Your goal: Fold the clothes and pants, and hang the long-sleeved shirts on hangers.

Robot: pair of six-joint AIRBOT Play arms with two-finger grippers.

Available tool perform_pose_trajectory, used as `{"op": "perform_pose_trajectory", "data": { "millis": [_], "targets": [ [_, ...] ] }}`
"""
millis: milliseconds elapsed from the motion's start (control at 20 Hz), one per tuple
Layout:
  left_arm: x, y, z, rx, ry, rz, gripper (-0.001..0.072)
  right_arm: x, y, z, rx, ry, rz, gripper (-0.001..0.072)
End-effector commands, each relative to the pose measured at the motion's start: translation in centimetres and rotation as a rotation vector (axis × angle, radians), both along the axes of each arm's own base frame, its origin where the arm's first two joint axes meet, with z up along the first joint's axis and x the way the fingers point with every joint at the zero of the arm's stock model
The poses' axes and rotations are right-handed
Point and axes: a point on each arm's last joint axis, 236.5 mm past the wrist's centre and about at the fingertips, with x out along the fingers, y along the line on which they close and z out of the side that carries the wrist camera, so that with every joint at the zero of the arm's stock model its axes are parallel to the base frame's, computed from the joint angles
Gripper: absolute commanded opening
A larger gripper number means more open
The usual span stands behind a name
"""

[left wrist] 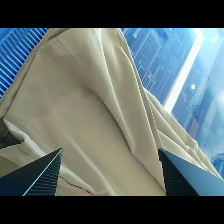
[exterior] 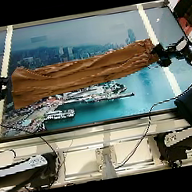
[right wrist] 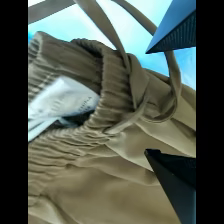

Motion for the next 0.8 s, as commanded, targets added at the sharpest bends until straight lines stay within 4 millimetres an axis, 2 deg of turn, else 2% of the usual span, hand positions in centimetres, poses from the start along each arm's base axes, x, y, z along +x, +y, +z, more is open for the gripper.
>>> {"op": "perform_pose_trajectory", "data": {
  "millis": [0,300,400,550,650,700,750],
  "targets": [
    [0.0,0.0,-0.1,-0.001,0.001,0.001,0.0701,-0.5,0.4,-0.4,-0.003,0.025,0.030,0.0683],
    [0.0,0.0,-0.1,-0.001,0.001,0.001,0.0701,1.1,-0.8,-3.1,0.011,0.006,-0.075,0.0684],
    [-0.1,-0.1,-0.1,-0.011,0.004,0.002,0.0701,2.3,-1.6,-3.1,-0.012,-0.047,-0.103,0.0674],
    [-0.3,-0.8,-0.1,-0.071,0.023,0.016,0.0700,3.7,-1.9,-2.2,-0.050,-0.112,-0.108,0.0383],
    [-1.1,-2.2,-0.3,-0.115,0.057,-0.022,0.0693,3.8,-1.7,-2.2,-0.060,-0.113,-0.096,0.0202],
    [-1.7,-2.9,-0.4,-0.117,0.073,-0.048,0.0632,3.8,-1.4,-2.3,-0.057,-0.110,-0.092,0.0133],
    [-2.6,-3.4,-0.3,-0.113,0.084,-0.060,0.0524,3.8,-1.1,-2.3,-0.054,-0.106,-0.086,0.0039]
  ]
}}
